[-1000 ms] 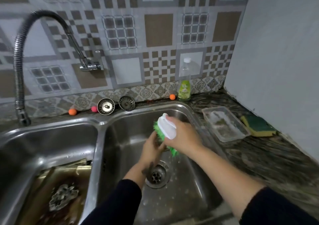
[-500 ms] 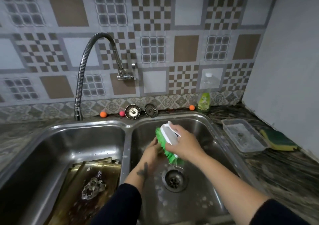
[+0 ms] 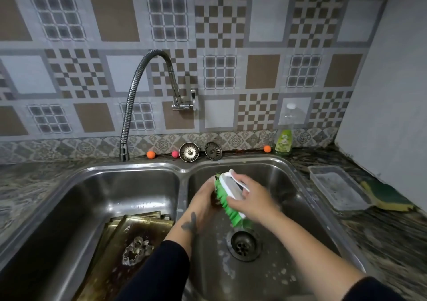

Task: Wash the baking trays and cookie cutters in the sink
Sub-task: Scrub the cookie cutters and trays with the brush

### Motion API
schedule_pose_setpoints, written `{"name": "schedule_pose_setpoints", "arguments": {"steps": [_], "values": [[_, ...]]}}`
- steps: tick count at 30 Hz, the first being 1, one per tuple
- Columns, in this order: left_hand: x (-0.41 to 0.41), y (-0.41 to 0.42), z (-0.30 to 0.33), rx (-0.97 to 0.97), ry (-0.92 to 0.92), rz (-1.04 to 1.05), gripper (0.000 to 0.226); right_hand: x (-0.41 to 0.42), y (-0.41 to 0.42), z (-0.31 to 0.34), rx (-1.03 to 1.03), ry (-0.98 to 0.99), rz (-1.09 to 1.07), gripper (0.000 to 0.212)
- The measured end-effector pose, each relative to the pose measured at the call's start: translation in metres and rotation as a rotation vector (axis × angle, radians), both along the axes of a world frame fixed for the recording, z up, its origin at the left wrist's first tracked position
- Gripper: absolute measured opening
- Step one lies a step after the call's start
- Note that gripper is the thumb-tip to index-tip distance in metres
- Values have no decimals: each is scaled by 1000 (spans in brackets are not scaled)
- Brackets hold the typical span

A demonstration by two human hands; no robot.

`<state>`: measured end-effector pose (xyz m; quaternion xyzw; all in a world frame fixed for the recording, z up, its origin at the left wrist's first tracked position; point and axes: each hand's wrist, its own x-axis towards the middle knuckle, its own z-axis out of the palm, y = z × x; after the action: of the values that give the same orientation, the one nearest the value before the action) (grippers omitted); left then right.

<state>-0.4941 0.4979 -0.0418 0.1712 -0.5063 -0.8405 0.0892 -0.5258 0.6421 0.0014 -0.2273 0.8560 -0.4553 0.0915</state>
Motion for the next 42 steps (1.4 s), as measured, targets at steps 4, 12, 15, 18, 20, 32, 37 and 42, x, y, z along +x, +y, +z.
{"name": "schedule_pose_setpoints", "arguments": {"steps": [4,12,15,18,20,32,37,42], "values": [[1,-6,-2,-95,51,-17,42,2,-13,2,223,189,2,75],[7,-11,-14,-82,51,39,37,4,-26,4,512,341,98,77],[9,-22,-22,-123,23,106,48,5,-32,1,538,263,130,77],[13,-26,-34,-120,23,86,66,-2,-32,0,404,100,17,72],[17,-22,-26,-154,30,103,44,-3,-35,-4,204,-48,-81,67],[34,-44,-18,-565,-39,74,25,-5,-63,-15,132,-85,-168,65],[60,-112,-35,-950,-331,264,38,-11,-57,-20,212,-51,-188,65],[91,-143,-75,-1162,-669,165,43,-14,-46,-21,256,-3,-195,67]]}}
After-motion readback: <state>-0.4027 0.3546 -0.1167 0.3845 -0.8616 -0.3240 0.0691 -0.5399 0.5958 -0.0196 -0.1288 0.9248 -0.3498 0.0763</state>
